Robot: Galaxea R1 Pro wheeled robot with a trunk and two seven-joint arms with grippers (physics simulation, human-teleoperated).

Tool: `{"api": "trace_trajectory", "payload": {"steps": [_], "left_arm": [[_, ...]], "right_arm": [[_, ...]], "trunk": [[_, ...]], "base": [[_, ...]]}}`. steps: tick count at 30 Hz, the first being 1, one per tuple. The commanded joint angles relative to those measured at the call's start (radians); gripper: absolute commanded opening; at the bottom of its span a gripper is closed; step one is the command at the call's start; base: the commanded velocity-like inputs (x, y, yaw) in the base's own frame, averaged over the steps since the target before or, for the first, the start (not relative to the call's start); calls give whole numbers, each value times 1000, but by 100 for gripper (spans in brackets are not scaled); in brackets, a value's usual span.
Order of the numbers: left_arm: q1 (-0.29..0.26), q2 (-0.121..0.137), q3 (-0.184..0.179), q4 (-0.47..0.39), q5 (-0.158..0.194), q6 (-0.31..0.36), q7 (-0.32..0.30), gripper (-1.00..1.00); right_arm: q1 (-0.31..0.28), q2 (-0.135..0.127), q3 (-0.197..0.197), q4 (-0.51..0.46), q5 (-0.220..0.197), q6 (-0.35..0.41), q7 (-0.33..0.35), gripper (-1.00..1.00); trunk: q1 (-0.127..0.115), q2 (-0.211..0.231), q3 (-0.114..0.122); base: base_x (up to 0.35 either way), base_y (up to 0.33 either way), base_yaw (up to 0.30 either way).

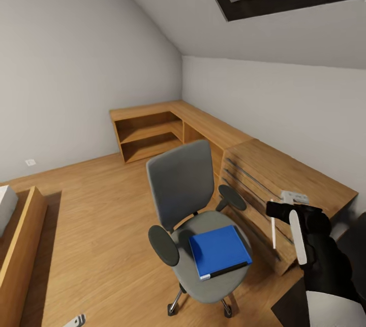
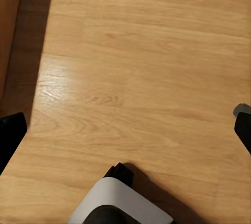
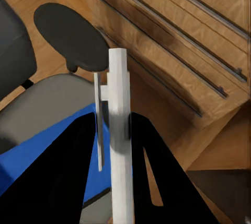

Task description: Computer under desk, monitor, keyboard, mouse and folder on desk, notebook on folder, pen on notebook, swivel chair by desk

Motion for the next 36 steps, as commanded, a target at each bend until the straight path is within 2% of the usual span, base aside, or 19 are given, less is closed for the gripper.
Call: {"api": "trace_trajectory", "payload": {"steps": [1,3,5,7,9,13,19,24,31,32,34,35,36], "left_arm": [[0,-1,-1,-1,8,4,4,100],[0,-2,-1,-1,9,4,3,100],[0,-3,-2,-1,9,4,3,100],[1,-4,-2,-1,8,4,2,100],[1,-4,-2,-1,8,4,2,100],[0,-3,-3,-1,8,4,2,100],[0,-3,-3,-1,8,4,2,100],[0,-3,-3,-1,9,4,3,100],[1,-2,-1,-1,10,4,4,100],[0,-2,-1,-1,10,4,4,100],[1,-2,-1,-1,10,4,5,100],[1,-3,-1,0,9,4,5,100],[1,-3,-1,0,9,4,5,100]], "right_arm": [[-1,-8,-16,1,-3,4,-4,-100],[-1,-28,-58,2,-6,4,-1,-100],[-1,-58,-130,2,-7,4,6,-100],[-1,-81,-148,2,-7,3,7,-100],[-1,-86,-158,2,-7,-2,7,-100],[-1,-90,-166,2,-5,-8,8,-100],[-1,-94,-168,5,-1,-29,7,-100],[-1,-107,-168,29,0,-51,6,-100],[-1,-113,-161,103,16,-146,6,-100],[-1,-113,-159,123,45,-175,6,-100],[-1,-113,-159,141,62,-201,6,-100],[-1,-121,-159,181,71,-254,6,-100],[-1,-125,-159,188,71,-259,6,-100]], "trunk": [[-4,6,3],[-11,20,11],[-19,34,19],[-27,48,27],[-34,62,34],[-50,90,50],[-50,90,55],[-50,90,59],[-50,90,64],[-50,90,64],[-50,90,64],[-50,90,64],[-50,90,64]], "base": [[0,0,-207],[0,0,-231],[0,0,-251],[0,0,-256],[0,0,-257],[0,0,-258],[0,0,-258],[0,0,-258],[0,0,-244],[0,0,-44],[0,0,-21],[0,0,-4],[0,0,-3]]}}
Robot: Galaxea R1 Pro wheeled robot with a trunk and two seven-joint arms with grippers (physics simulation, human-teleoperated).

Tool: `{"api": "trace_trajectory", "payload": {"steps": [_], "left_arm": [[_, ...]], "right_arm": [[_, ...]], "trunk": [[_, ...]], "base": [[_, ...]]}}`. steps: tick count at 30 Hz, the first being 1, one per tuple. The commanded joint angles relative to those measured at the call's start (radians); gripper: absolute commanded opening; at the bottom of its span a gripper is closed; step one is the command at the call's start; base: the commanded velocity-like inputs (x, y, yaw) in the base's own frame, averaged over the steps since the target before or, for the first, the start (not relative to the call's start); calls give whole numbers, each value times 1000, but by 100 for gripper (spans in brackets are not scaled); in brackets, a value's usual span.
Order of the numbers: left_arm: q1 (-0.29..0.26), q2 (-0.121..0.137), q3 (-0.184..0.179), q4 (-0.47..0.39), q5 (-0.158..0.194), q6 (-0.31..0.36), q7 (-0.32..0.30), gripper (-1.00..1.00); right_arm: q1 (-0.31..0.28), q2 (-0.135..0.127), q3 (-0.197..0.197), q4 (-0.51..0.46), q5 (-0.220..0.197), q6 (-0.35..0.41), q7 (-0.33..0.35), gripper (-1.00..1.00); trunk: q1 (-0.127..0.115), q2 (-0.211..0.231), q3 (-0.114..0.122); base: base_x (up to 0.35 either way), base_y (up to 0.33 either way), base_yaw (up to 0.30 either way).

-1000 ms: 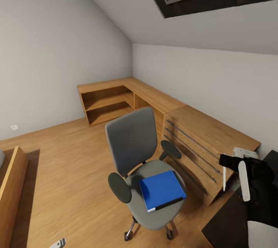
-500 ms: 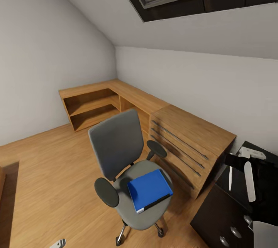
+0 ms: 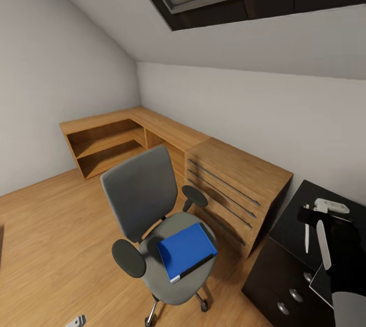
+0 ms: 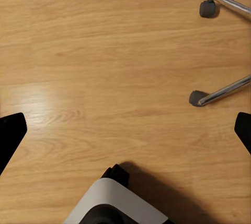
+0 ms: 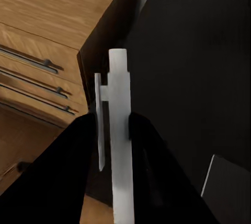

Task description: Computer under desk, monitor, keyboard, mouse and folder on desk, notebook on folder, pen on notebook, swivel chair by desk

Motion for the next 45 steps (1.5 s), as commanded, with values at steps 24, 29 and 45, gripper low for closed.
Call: {"api": "trace_trajectory", "payload": {"steps": [24,29,45], "left_arm": [[0,1,-42,34,5,0,3,100],[0,0,-39,7,6,-43,3,100],[111,4,-39,-244,10,-188,2,100]], "right_arm": [[-448,-150,1,842,98,-398,-6,-100],[-453,-159,-2,976,105,-479,-19,-100],[-453,-160,-5,1020,103,-488,-66,-100]], "trunk": [[0,-1,-1],[16,-29,-14],[77,-141,-64]], "base": [[0,0,0],[0,0,0],[0,0,0]]}}
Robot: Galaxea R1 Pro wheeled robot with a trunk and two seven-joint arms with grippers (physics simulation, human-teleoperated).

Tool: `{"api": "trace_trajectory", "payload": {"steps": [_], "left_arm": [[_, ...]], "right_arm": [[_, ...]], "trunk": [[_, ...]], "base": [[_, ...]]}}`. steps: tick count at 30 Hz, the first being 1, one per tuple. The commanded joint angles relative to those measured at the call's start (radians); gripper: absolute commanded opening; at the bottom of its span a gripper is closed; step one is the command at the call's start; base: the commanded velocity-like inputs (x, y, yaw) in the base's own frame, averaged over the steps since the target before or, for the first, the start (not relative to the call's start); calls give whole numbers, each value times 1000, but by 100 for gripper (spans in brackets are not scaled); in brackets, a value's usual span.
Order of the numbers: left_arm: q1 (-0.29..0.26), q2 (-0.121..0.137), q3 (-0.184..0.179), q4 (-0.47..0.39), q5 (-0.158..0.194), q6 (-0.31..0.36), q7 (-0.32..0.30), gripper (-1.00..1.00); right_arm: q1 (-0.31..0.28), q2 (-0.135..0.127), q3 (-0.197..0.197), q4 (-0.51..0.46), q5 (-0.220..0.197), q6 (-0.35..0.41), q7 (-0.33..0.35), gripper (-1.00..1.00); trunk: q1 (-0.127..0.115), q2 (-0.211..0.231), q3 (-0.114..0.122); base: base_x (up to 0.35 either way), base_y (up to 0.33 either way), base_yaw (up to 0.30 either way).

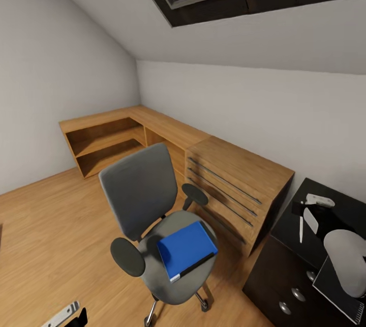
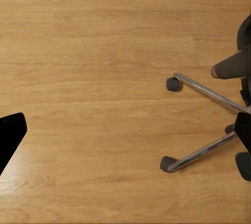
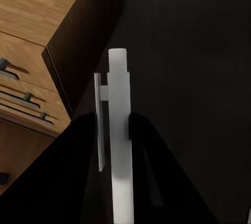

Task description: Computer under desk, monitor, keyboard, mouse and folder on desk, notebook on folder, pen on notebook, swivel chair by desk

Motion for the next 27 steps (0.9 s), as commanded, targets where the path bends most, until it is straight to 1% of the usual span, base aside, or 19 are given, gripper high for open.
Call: {"api": "trace_trajectory", "payload": {"steps": [1,4,9,18,27], "left_arm": [[11,0,-1,-17,5,5,4,100],[39,0,-1,-58,6,5,4,100],[62,0,-1,-95,6,5,4,100],[76,-1,-1,-102,6,5,4,100],[77,-1,-1,-102,6,5,4,100]], "right_arm": [[-1,1,-6,-1,9,6,0,-100],[-1,1,-6,-1,9,6,-1,-100],[-1,1,-6,0,9,4,-1,-100],[-1,1,-6,0,9,-16,-2,-100],[-1,1,-6,1,10,-31,-19,-100]], "trunk": [[4,-8,-4],[16,-29,-14],[35,-64,-29],[69,-127,-57],[104,-190,-86]], "base": [[0,0,0],[0,0,0],[0,0,0],[0,0,0],[0,0,0]]}}
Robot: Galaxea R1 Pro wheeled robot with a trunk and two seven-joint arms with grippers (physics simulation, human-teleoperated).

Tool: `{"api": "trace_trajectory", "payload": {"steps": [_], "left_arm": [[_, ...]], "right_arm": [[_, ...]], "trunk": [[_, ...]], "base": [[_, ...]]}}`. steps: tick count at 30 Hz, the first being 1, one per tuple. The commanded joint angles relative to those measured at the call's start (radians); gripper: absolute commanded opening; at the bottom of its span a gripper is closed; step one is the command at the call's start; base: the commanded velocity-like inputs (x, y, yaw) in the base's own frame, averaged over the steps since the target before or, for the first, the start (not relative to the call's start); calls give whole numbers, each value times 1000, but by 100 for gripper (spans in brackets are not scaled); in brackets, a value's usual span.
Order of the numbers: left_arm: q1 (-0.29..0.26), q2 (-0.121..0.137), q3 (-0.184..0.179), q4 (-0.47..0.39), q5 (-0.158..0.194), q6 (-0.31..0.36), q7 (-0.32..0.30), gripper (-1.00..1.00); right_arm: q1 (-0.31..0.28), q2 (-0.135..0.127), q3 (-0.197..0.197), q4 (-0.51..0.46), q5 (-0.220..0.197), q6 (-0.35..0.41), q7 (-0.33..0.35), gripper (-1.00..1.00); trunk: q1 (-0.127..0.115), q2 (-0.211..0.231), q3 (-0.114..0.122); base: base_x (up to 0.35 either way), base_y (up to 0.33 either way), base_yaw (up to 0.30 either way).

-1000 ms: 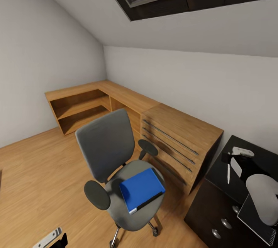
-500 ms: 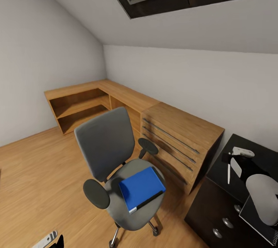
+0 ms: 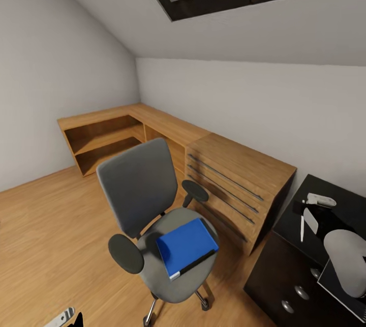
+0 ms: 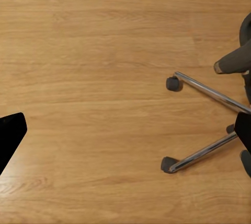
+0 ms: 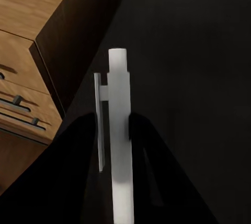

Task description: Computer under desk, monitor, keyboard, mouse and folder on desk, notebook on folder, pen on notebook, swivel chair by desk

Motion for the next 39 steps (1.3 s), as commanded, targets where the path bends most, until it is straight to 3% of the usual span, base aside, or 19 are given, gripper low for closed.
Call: {"api": "trace_trajectory", "payload": {"steps": [1,7,16,17,35,39], "left_arm": [[0,0,-1,-2,5,5,4,100],[0,0,-1,-2,5,6,4,100],[0,0,-1,-2,6,9,4,100],[0,0,-1,-2,6,9,4,100],[0,1,-1,2,6,9,4,100],[0,-1,-2,13,6,10,5,100]], "right_arm": [[-1,1,-5,1,9,3,0,-100],[-1,1,-4,14,10,-2,-1,-100],[-1,1,-4,15,10,-3,-1,-100],[-1,1,-4,15,10,-3,-1,100],[-1,1,-3,-10,8,-4,5,100],[2,7,-5,-154,2,58,13,100]], "trunk": [[4,-8,-4],[27,-50,-23],[27,-50,-23],[27,-50,-23],[27,-50,-23],[27,-50,-23]], "base": [[0,0,0],[0,0,0],[0,0,0],[0,0,0],[0,0,0],[0,0,0]]}}
